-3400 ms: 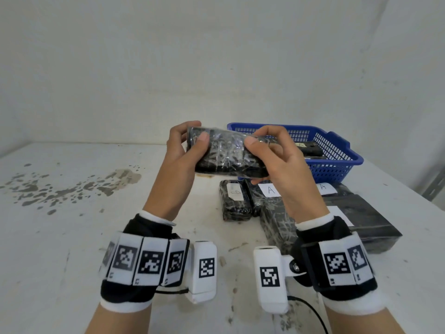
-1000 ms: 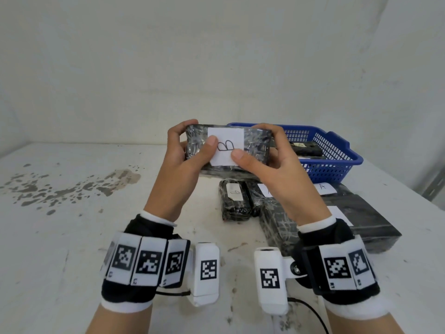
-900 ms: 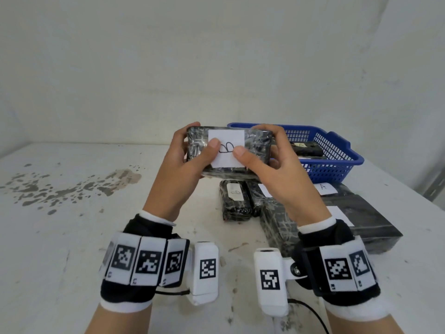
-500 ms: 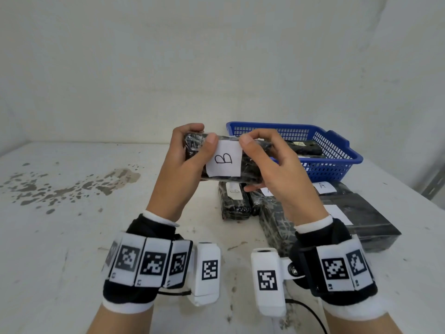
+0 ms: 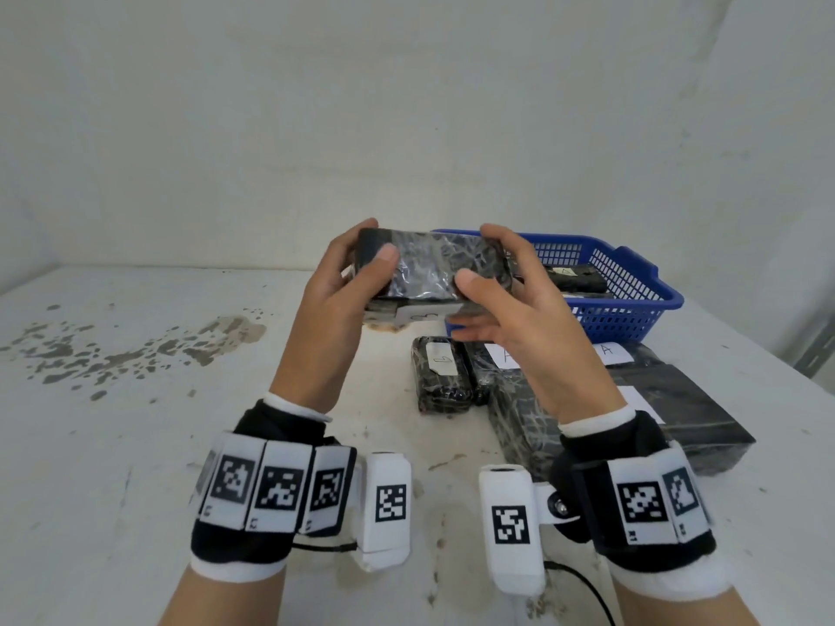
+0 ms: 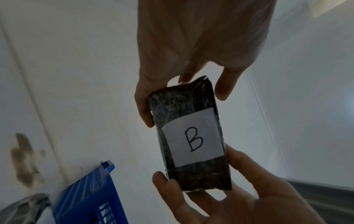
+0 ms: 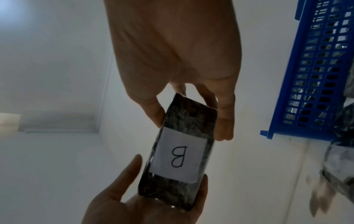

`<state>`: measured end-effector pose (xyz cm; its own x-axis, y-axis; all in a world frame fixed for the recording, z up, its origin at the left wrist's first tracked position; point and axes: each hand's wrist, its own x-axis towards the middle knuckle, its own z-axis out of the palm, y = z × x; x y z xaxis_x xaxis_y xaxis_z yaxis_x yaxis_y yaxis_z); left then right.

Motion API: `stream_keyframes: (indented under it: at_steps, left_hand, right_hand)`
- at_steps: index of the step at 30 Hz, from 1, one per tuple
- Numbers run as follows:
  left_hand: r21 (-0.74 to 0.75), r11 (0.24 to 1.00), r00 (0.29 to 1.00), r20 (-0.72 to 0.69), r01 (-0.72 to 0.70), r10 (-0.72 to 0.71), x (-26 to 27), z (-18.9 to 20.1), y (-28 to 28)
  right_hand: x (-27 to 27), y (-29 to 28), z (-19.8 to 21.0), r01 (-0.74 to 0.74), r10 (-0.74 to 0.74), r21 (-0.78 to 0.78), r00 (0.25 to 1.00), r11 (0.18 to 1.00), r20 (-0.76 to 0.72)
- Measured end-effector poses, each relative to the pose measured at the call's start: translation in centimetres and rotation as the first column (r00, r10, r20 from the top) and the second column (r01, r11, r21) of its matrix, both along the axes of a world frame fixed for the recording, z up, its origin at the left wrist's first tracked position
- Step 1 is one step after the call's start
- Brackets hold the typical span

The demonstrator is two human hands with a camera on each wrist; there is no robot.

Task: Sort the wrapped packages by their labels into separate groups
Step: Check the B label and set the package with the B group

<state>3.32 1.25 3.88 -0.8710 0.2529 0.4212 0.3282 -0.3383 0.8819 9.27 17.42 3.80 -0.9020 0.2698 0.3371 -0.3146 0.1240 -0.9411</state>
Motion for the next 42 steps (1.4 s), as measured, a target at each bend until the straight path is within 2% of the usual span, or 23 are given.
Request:
stream_keyframes:
  at_steps: [3,9,18,22,26,30,32,35,38,42]
  left_hand:
    - [-0.003,1.0,1.0,-0.005,0.017,-0.017,0.0,0.0,0.0]
    - [-0.039,0.999,1.0,-0.028,0.001,-0.002,0.1,-0.3,0.3]
    - [-0.112,0.994,0.994,-0.108,-0.019,0.007,0.6,-0.3,0.5]
    - [-0.11,0.993,0.992,-0.124,-0.039,0.025,0.9,-0.1,0.5]
    - [-0.073,0.997,1.0,-0.03,-0.006,0.004,0.8,0.0,0.6]
    - [0.071,0.996,0.996,0.07,0.056,-0.061,0.5,0.3,0.2]
    - [0.06,0.996,0.993,0.095,0.064,-0.069,0.3,0.3,0.1]
    - [-0.016,1.0,0.996,0.092,0.003,-0.002,0.3,0.2,0.2]
    - [-0.033,0.999,0.996,0.089,-0.025,0.028,0.6,0.1,0.5]
    - [-0.087,0.996,0.999,0.03,-0.027,0.029,0.9,0.2,0.4]
  right_hand:
    - [0.0,0.1,0.2,0.003,-0.004,-0.033,0.999,0.999,-0.047]
    - [0.2,-0.1,0.2,0.03,-0.031,-0.027,0.998,0.999,-0.053]
    - [0.3,-0.9,-0.1,0.111,-0.11,0.065,0.994,0.992,-0.011]
    - [0.5,-1.2,-0.2,0.095,-0.095,0.108,0.995,0.99,-0.007]
    - [0.4,-1.2,-0.2,0.114,-0.113,0.114,0.993,0.987,-0.019]
    - [0.0,-0.6,-0.3,0.173,-0.17,0.054,0.984,0.983,-0.046]
    - [0.2,-0.4,-0.3,0.203,-0.199,0.098,0.979,0.974,-0.05]
    - [0.4,-0.4,-0.2,0.241,-0.227,0.217,0.97,0.946,-0.089]
    - [0.6,-1.2,0.0,0.172,-0.156,0.325,0.985,0.93,-0.076]
    - [0.5,-1.6,-0.1,0.144,-0.14,0.323,0.99,0.935,-0.034]
